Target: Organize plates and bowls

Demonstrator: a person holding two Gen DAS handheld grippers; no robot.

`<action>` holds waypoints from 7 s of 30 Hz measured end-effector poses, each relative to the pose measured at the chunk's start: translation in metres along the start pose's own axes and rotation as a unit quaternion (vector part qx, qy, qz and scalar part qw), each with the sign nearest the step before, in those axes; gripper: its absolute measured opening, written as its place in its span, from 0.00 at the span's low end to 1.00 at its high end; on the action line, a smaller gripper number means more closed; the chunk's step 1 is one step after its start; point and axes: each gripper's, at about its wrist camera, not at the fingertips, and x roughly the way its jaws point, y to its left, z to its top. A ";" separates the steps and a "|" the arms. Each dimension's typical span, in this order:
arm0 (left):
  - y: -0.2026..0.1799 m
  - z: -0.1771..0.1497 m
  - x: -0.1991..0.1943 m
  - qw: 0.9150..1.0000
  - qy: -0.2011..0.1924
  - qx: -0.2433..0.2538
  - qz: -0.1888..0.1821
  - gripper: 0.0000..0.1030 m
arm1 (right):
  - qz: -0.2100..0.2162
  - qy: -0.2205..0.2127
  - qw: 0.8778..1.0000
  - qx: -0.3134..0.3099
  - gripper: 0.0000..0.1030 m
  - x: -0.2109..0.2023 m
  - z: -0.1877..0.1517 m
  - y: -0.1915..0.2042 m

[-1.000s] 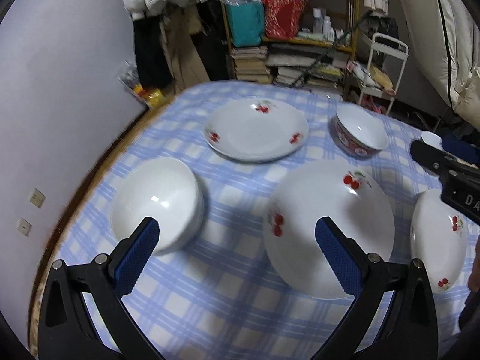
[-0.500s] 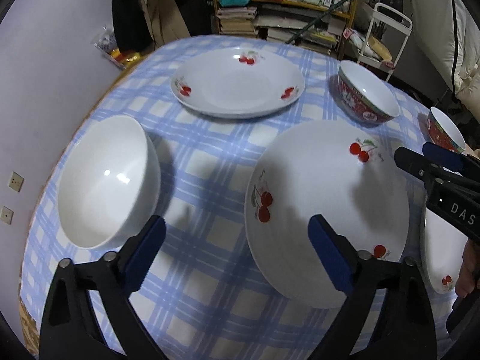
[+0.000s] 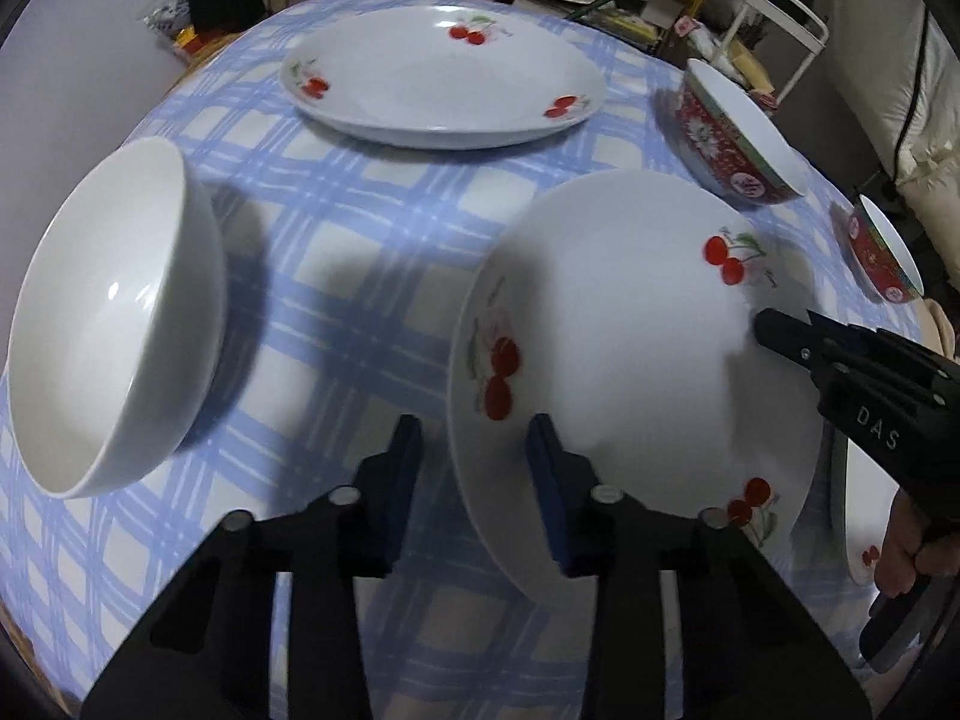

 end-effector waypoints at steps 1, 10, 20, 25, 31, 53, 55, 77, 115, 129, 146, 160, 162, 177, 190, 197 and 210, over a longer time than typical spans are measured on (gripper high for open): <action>-0.002 -0.001 -0.001 1.000 -0.003 0.007 0.002 0.25 | 0.004 0.001 1.000 0.004 0.21 0.000 0.000 -0.001; 0.009 0.001 -0.001 1.000 0.007 -0.010 -0.018 0.22 | 0.036 0.004 0.999 0.019 0.16 -0.007 -0.006 -0.003; 0.023 -0.011 -0.022 0.999 0.015 -0.020 -0.022 0.22 | 0.048 0.003 0.999 0.017 0.14 -0.026 -0.026 0.012; 0.014 -0.026 -0.032 1.000 0.018 0.007 -0.016 0.22 | 0.050 0.000 0.998 0.030 0.14 -0.039 -0.040 0.011; 0.016 -0.040 -0.048 1.000 0.018 0.006 -0.017 0.22 | 0.055 -0.010 0.998 0.034 0.13 -0.057 -0.053 0.014; 0.041 -0.069 -0.079 0.998 0.030 -0.054 -0.006 0.22 | 0.058 -0.013 0.998 0.021 0.13 -0.079 -0.080 0.047; 0.042 -0.070 -0.077 0.998 0.034 -0.055 -0.006 0.22 | 0.054 -0.011 0.998 0.021 0.13 -0.076 -0.080 0.048; 0.032 -0.072 -0.032 0.994 0.095 -0.051 0.015 0.22 | 0.016 0.048 0.999 0.017 0.16 -0.029 -0.088 0.050; -0.147 -0.022 -0.109 0.981 -0.089 0.165 0.055 0.83 | -0.093 -0.088 0.976 0.177 0.83 -0.154 -0.061 -0.113; -0.207 -0.012 -0.057 0.976 -0.048 0.206 0.043 0.85 | -0.084 -0.045 0.967 0.234 0.91 -0.140 -0.099 -0.193; -0.238 -0.014 0.003 0.977 0.035 0.211 -0.012 0.51 | -0.024 0.029 0.972 0.234 0.23 -0.081 -0.120 -0.209; -0.236 -0.013 0.015 0.981 0.079 0.165 -0.067 0.20 | -0.004 0.012 0.971 0.238 0.13 -0.089 -0.116 -0.211; -0.232 -0.011 0.009 0.981 0.082 0.160 -0.070 0.20 | 0.006 0.001 0.971 0.240 0.13 -0.096 -0.112 -0.209; -0.173 -0.009 -0.051 0.990 0.038 0.131 -0.049 0.20 | 0.026 -0.013 0.981 0.194 0.13 -0.122 -0.081 -0.148; -0.106 -0.011 -0.105 0.994 -0.007 0.105 -0.012 0.20 | 0.059 -0.032 0.984 0.163 0.14 -0.125 -0.064 -0.079; -0.064 -0.025 -0.117 0.997 -0.003 0.079 -0.002 0.20 | 0.081 -0.037 0.987 0.135 0.14 -0.123 -0.061 -0.041; -0.016 -0.041 -0.131 0.999 -0.015 0.049 0.010 0.20 | 0.106 -0.033 0.989 0.101 0.14 -0.108 -0.060 0.010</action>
